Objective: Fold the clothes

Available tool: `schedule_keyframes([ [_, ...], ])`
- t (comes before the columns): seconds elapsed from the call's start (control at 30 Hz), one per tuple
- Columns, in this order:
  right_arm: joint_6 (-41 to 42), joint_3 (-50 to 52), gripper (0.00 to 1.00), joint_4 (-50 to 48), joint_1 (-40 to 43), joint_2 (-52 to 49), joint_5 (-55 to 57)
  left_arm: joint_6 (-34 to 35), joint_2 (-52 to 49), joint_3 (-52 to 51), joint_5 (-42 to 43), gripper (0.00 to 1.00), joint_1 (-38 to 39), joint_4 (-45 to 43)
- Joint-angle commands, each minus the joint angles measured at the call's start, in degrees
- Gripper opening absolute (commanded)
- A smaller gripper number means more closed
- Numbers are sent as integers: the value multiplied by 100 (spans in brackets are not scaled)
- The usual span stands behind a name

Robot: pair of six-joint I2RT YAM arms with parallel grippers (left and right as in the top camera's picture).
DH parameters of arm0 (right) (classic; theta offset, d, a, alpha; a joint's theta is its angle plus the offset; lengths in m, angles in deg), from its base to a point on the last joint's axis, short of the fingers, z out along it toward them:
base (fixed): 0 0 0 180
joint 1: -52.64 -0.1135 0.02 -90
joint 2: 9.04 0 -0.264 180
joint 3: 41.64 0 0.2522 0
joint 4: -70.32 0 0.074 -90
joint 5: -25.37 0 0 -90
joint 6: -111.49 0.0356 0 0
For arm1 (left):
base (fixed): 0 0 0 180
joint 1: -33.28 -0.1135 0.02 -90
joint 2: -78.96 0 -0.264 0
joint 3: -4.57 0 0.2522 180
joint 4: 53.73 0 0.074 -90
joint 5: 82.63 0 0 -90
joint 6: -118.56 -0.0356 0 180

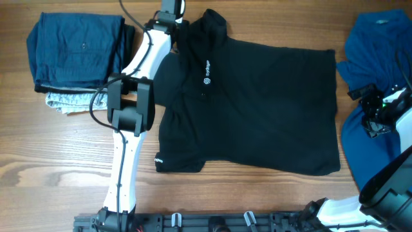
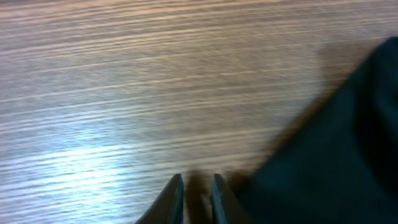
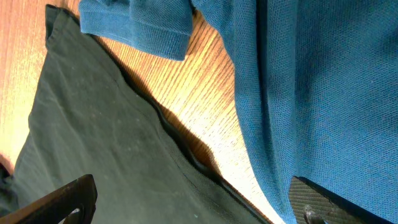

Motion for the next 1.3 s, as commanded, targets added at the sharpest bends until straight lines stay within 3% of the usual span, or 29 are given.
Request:
schedule_keyframes([
  [0.0, 26, -79, 99, -31, -24, 44, -85, 179, -131, 28, -96, 22, 28, -90],
  [0.03, 28, -79, 99, -28, -24, 44, -85, 179, -76, 28, -98, 38, 52, -133],
  [0.17, 28, -79, 99, -31, -24, 44, -85, 179, 446, 125, 308, 50, 238, -201],
  [0.37, 26, -79, 100, -31, -24, 44, -85, 621, 772, 125, 592, 46, 623, -96],
  [0.57, 24, -79, 99, -31, -24, 44, -85, 1508, 774, 977, 1620, 47, 511, 269],
  [0.73, 26, -79, 99, -28, -24, 44, -85, 1576, 507, 975, 1499, 47, 590, -205],
  [1.07, 26, -79, 99, -31, -24, 44, -85, 1849, -466, 975, 433, 46, 752, -894],
  [1.27, 24, -79, 99, -31, -24, 44, -85, 1853, -833, 975, 409, 46, 776, -1272],
])
